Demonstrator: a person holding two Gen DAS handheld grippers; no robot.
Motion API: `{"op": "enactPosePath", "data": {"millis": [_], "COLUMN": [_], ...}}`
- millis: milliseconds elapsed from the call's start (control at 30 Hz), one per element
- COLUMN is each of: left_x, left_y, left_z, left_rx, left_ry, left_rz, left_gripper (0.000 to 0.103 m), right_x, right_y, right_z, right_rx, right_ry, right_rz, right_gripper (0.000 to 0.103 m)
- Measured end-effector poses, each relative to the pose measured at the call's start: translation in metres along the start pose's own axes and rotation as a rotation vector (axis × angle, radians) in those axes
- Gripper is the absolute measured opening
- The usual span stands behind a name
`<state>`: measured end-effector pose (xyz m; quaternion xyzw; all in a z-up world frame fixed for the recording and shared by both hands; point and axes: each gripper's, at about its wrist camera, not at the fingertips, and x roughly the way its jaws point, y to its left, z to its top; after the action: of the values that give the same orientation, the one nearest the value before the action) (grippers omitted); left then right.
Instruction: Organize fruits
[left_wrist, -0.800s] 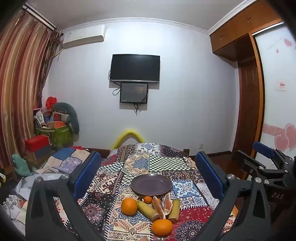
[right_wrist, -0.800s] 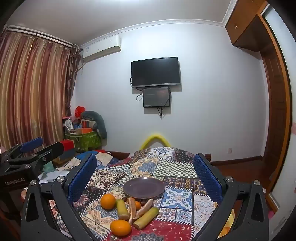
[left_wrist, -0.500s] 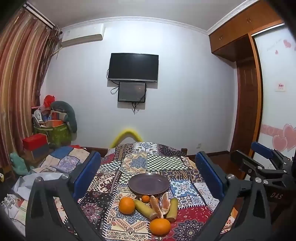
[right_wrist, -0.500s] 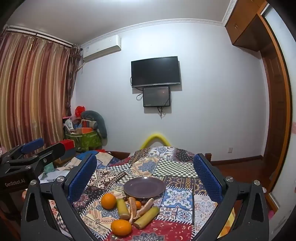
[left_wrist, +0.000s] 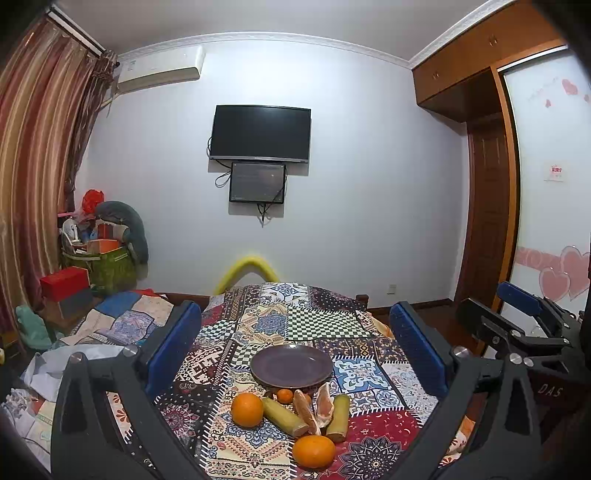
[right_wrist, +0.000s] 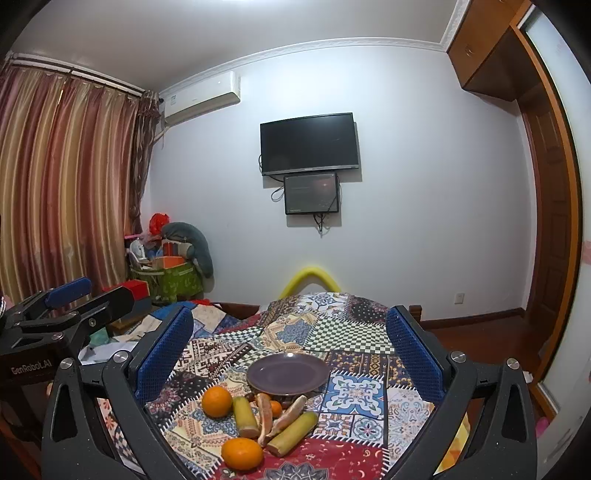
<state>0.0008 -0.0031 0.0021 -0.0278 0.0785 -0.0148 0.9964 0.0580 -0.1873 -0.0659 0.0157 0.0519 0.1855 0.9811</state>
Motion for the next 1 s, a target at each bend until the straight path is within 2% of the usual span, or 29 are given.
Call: {"op": "enactPosePath", "data": {"millis": [1000], "left_x": [0.0009], "left_y": [0.0001], "left_z": [-0.0026], "left_rx": [-0.005], "left_ry": [0.0], "left_rz": [-0.013], "left_gripper": [0.103], "right_x": [-0.0001], "right_y": [-0.0002], "right_z": [-0.0009], "right_rx": [0.012], "right_ry": [0.003], "right_rz": [0.0], "right_gripper": [0.103]}}
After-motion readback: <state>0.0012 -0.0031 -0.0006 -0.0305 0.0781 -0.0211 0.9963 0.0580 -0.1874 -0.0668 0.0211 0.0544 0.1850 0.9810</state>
